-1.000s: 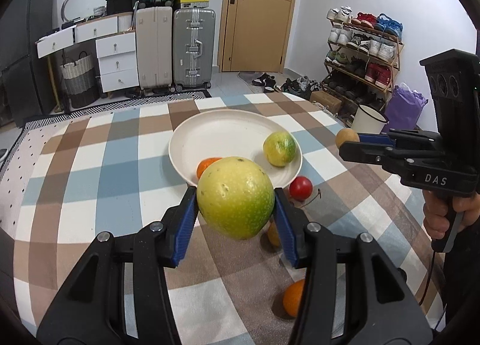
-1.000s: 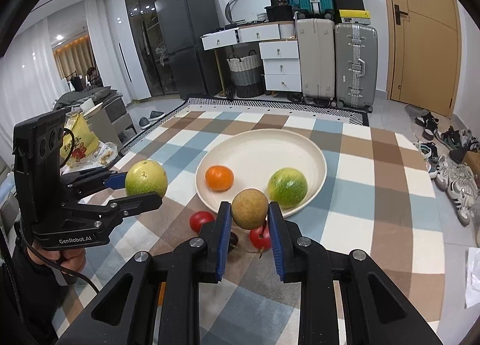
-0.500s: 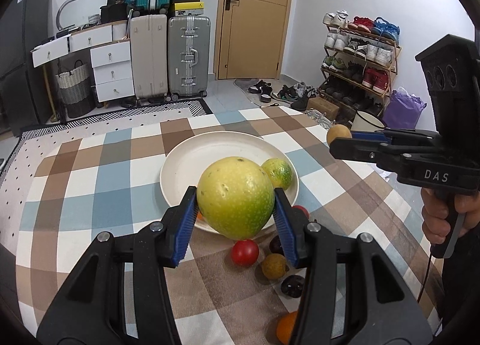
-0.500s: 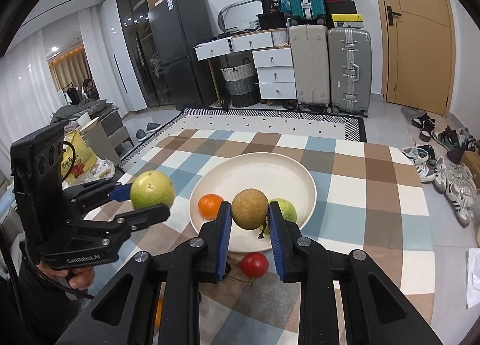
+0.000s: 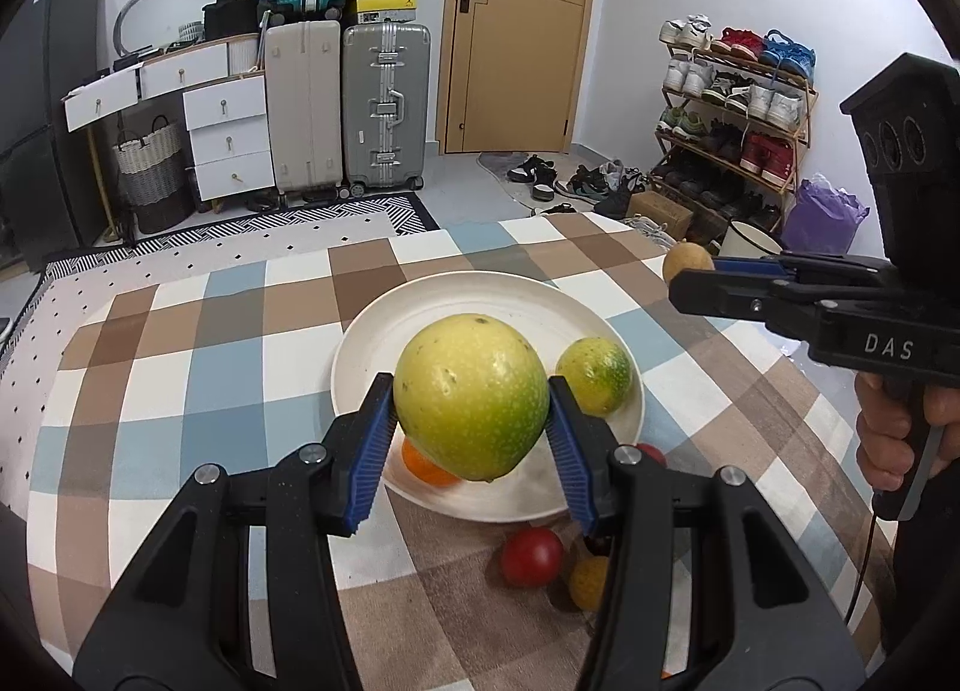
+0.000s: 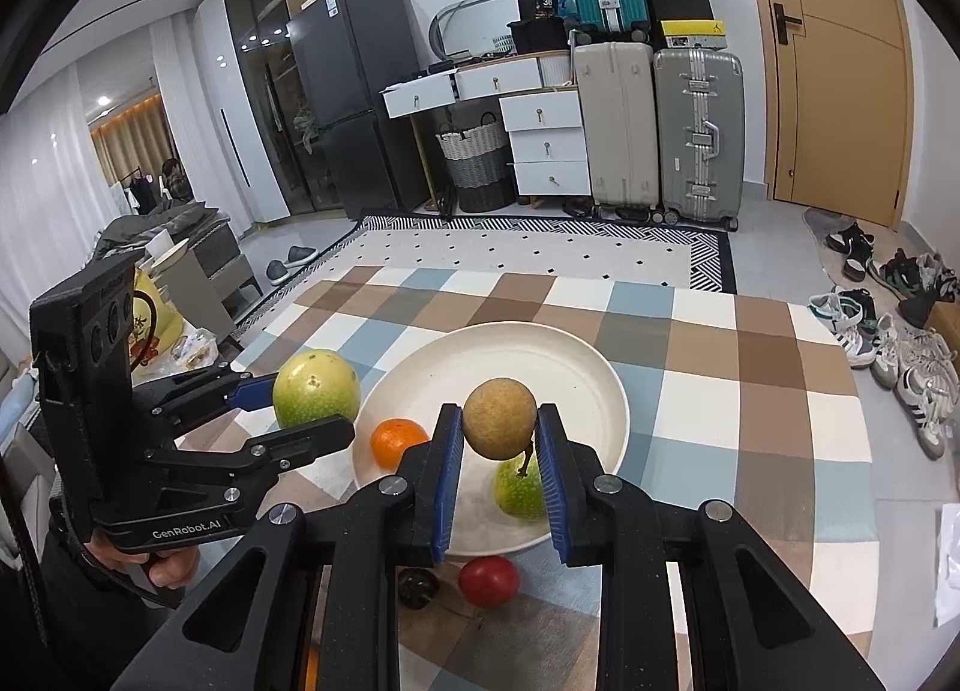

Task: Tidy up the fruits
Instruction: 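Carry the yellow-green fruit over the plate while the right tool carries the pear there, then open the left tool onto the plate while the right tool releases the pear, then move the left tool to the second orange and grasp it, then lift the orange with the left tool while the right tool grasps the dark plum, then carry the orange over the plate while the right tool carries the plum there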

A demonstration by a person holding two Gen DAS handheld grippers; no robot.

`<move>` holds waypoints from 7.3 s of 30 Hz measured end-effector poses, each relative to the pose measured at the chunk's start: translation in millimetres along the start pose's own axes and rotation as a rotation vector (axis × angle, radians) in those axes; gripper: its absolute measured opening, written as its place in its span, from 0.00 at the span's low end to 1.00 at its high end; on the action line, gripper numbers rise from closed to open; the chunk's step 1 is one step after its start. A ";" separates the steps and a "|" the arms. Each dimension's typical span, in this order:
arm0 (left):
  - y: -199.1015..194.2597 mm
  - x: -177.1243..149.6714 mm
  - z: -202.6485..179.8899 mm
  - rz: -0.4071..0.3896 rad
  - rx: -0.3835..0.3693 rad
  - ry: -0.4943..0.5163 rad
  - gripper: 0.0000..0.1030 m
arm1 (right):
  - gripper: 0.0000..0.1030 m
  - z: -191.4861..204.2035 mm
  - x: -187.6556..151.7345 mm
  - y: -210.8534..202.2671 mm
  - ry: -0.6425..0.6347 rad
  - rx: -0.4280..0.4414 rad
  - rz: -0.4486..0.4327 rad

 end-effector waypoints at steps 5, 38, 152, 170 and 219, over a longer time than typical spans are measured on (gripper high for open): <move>16.1 3.4 3.2 0.012 -0.010 0.001 0.45 | 0.24 -9.6 2.1 14.1 0.004 -0.014 0.025; 57.8 -9.1 -1.9 0.068 -0.010 0.016 0.45 | 0.26 -16.6 2.0 74.9 0.003 -0.008 0.089; -35.4 -164.2 -71.2 0.216 -0.164 0.121 0.37 | 0.99 40.8 -137.4 21.8 -0.005 -0.052 0.208; -52.4 -150.7 -17.4 0.126 -0.072 -0.008 0.37 | 0.70 74.6 -136.6 47.3 -0.130 -0.055 0.277; -68.3 -122.2 -14.7 0.015 -0.010 -0.031 0.37 | 0.25 58.7 -101.2 -11.4 -0.103 -0.017 0.032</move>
Point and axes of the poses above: each gripper's, at about its wrist camera, not at the fingertips, and y roughly the way its jaws point, z to its left, x to its top, the point moved 6 cm from there along y, roughly the way its jaws point, and after that the axes turned 10 degrees about z, right-handed, at the moved point
